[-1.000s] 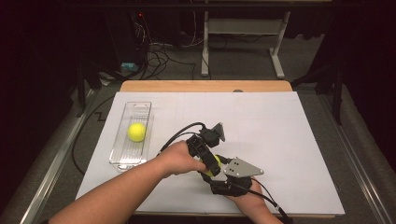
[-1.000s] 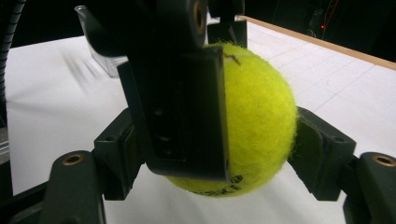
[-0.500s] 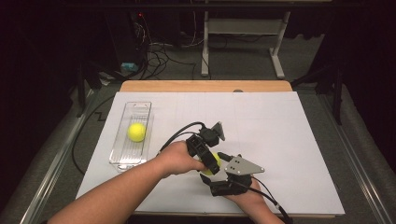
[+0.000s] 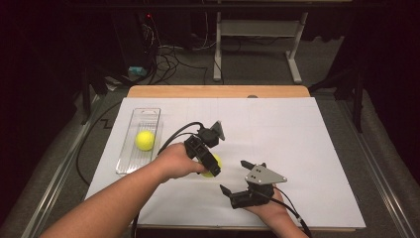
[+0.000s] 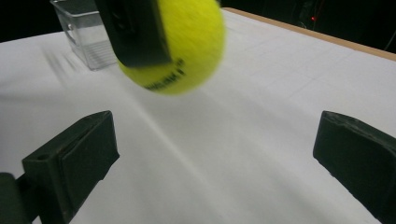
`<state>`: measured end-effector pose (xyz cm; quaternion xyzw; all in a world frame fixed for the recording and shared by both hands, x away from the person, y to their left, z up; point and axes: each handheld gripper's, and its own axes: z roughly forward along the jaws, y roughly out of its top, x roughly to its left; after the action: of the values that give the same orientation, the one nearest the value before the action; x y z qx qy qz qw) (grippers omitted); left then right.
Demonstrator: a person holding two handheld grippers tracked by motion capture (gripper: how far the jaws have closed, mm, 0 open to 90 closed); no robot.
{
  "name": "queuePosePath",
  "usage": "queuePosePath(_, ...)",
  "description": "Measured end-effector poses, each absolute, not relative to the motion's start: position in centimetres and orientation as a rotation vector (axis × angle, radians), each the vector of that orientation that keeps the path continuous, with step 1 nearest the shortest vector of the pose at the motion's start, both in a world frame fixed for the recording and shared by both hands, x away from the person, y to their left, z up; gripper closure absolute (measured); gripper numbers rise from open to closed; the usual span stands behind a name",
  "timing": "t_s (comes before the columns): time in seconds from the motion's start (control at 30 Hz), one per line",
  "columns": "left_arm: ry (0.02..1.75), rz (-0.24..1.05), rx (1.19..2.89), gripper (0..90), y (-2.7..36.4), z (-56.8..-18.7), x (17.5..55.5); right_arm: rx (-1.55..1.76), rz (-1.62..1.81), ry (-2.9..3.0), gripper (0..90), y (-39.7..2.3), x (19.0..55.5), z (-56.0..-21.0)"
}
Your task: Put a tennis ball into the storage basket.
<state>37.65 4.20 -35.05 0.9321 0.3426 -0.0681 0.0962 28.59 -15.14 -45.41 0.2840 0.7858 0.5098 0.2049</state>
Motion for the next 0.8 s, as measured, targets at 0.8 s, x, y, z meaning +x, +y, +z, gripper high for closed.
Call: queuePosePath(0.8, 1.257, -0.135, 2.673, 26.7, 13.3, -32.8, 39.5, 0.933, 1.331, 2.058, 0.0, -22.4, 29.7, -45.2)
